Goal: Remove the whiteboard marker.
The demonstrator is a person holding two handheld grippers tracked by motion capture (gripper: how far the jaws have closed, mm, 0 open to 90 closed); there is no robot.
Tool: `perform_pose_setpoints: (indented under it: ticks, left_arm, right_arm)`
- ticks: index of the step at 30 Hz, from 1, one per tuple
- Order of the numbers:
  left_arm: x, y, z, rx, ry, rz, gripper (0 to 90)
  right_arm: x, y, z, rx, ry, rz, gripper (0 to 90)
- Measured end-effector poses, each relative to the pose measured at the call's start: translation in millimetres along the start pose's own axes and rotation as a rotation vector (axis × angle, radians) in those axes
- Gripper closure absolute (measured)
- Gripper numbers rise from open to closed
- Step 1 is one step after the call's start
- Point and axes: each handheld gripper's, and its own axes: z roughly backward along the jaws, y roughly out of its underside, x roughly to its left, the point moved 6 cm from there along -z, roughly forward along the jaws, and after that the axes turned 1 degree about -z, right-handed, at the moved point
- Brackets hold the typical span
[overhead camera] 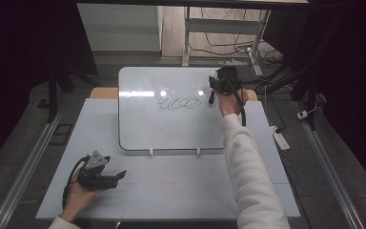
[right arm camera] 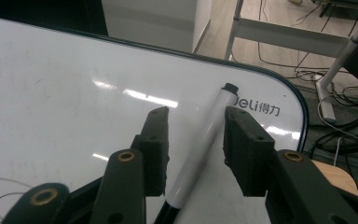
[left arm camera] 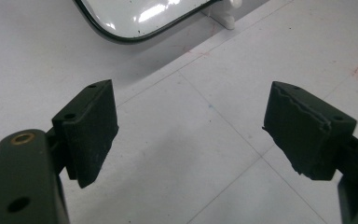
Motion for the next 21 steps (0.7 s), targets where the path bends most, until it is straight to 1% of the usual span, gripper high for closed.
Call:
perform_pose_setpoints:
  ticks: [3, 4, 6, 10, 14, 16, 18, 21]
  left_arm:
    - [0.0, 0.1, 0.0, 0.001, -0.002, -0.003, 18.0]
    - [0.0, 0.1, -0.1, 0.001, -0.002, -0.003, 18.0]
    - [0.3, 0.3, -0.3, 0.001, -0.001, -0.004, 18.0]
    - [0.5, 0.2, -0.1, 0.000, -0.001, -0.006, 18.1]
    - [1.2, 0.6, 0.6, -0.004, -0.001, -0.003, 18.1]
    - [1.4, 0.7, 0.7, -0.005, -0.001, -0.002, 18.1]
    - [1.4, 1.0, 1.1, -0.007, -0.001, -0.002, 18.1]
    - [0.6, 1.1, 1.7, -0.009, -0.001, -0.005, 18.2]
  right_arm:
    - [-1.0, 0.2, -3.1, 0.000, 0.008, -0.002, 63.6]
    - [-1.6, 0.0, -5.3, -0.005, 0.017, -0.012, 65.4]
    - [-0.8, -0.1, -7.3, -0.007, 0.010, -0.017, 66.7]
    - [0.6, 0.0, -10.5, -0.003, 0.020, -0.017, 70.2]
    - [2.4, -0.3, -12.2, -0.005, 0.039, -0.003, 74.0]
    - [4.1, -0.7, -13.0, -0.003, 0.036, -0.005, 75.8]
    - [6.6, -0.8, -13.8, 0.000, 0.022, -0.022, 78.8]
    - [10.4, -1.3, -14.9, 0.001, 0.013, -0.030, 80.3]
